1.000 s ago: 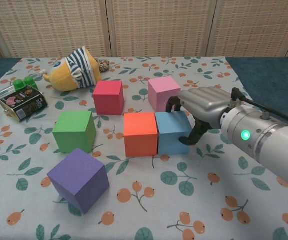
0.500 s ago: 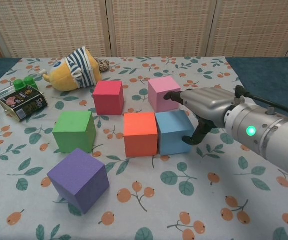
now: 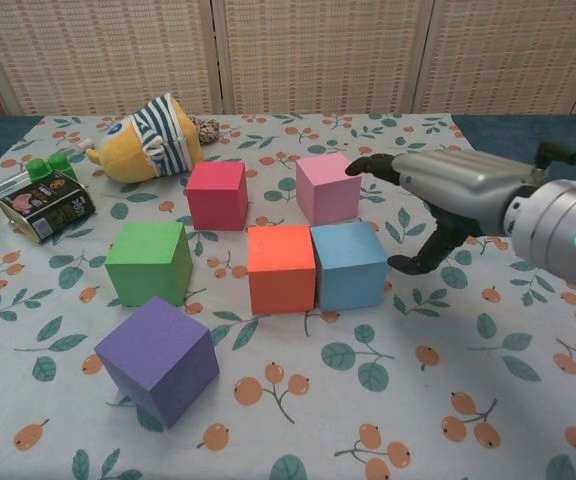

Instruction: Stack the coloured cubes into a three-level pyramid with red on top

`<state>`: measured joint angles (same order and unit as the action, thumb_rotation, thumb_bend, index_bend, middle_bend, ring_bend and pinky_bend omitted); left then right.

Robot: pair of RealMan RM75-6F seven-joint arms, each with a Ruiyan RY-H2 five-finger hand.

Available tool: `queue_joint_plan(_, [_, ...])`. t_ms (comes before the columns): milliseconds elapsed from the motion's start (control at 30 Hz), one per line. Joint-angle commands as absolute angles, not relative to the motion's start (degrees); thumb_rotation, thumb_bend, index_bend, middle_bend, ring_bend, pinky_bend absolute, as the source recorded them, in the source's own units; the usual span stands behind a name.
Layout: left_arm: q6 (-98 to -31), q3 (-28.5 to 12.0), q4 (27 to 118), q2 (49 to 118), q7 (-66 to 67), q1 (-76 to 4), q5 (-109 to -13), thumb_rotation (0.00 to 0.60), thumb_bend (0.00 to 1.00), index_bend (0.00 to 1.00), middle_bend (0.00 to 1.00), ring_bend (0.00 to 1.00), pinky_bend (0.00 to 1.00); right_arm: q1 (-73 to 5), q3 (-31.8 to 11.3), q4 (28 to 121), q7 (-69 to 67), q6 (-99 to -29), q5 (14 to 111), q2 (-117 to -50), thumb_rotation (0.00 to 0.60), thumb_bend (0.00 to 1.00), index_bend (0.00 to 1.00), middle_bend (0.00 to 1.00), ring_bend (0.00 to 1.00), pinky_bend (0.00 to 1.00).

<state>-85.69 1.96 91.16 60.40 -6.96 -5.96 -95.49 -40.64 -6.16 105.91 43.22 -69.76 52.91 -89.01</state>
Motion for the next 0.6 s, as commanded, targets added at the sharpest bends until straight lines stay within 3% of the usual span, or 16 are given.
queue_joint_plan(33, [-86.0,2.4,89.4,62.0,-8.3,-6.9,-98.0,0.600,0.37,0.00,0.00,0.00,0.07,-33.4,0.8,109.9,32.4,-75.0,67.6,-80.8,0.600,0.23,0.00,0.00,0.00,0.07])
queue_joint_plan(233, [-78.0,4.4,87.3,65.4,-10.8,-12.5,-102.5,0.600,0.37,0.00,0.00,0.00,0.08,-20.2,11.6,101.2,14.5,-89.3,86.4,-72.6,0.600,0.23,0.00,0.00,0.00,0.04])
queue_joint_plan(367, [-72.0,3.6,88.6,67.6,-9.1,-16.5,-101.6,0.600,0.37,0.00,0.00,0.00,0.08,-14.0,12.5,93.4,5.0,-96.2,89.0,-72.3,0.600,0.23,0.00,0.00,0.00,0.04])
queue_joint_plan(600, [-64.0,-0.3,93.1,69.6,-5.7,-22.5,-96.5,0.600,0.37,0.00,0.03,0.00,0.08,-12.2,11.7,91.3,1.8,-95.8,91.8,-70.0,0.600,0.23,0.00,0.00,0.00,0.03])
